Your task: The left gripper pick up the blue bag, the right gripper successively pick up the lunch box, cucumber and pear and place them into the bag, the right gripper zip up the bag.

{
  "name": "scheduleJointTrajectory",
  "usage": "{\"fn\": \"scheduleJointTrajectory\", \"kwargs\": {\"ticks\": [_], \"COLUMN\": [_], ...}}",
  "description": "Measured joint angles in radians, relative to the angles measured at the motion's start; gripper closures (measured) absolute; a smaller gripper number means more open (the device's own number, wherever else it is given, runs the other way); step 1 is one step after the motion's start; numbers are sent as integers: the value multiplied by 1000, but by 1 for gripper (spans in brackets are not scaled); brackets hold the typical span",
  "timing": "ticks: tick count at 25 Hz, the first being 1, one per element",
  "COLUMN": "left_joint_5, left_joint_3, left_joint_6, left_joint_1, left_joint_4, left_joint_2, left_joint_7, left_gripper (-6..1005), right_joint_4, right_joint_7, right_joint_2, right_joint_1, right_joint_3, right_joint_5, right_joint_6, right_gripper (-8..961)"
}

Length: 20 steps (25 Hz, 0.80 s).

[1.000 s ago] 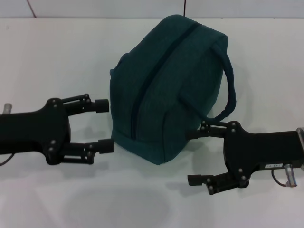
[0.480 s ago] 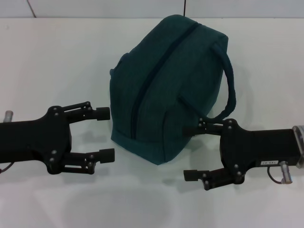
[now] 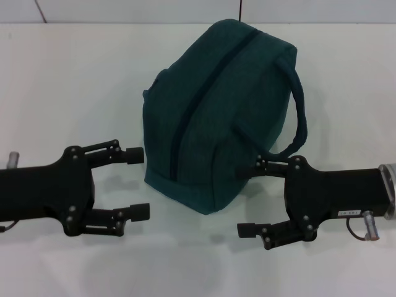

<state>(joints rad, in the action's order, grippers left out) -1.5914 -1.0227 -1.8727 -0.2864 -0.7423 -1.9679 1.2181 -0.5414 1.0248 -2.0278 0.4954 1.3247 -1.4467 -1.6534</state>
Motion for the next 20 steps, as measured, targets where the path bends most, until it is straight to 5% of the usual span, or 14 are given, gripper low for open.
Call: {"fn": "scheduleJointTrajectory", "kwargs": {"ticks": [20], "left_joint_5": [-51], "left_joint_3": [77], "left_joint_6": [-12], "left_joint_1": [0], "left_joint_4": [86], "left_joint_2": [0], "left_joint_7": [-105], "left_gripper": [116], "right_joint_4": [2], "right_joint_7": [0], "right_joint_2": [0], "right_joint_1": [3], "right_joint_3": [62], "right_joint_5": [27], "right_joint_6": [8], "right_gripper": [65]}}
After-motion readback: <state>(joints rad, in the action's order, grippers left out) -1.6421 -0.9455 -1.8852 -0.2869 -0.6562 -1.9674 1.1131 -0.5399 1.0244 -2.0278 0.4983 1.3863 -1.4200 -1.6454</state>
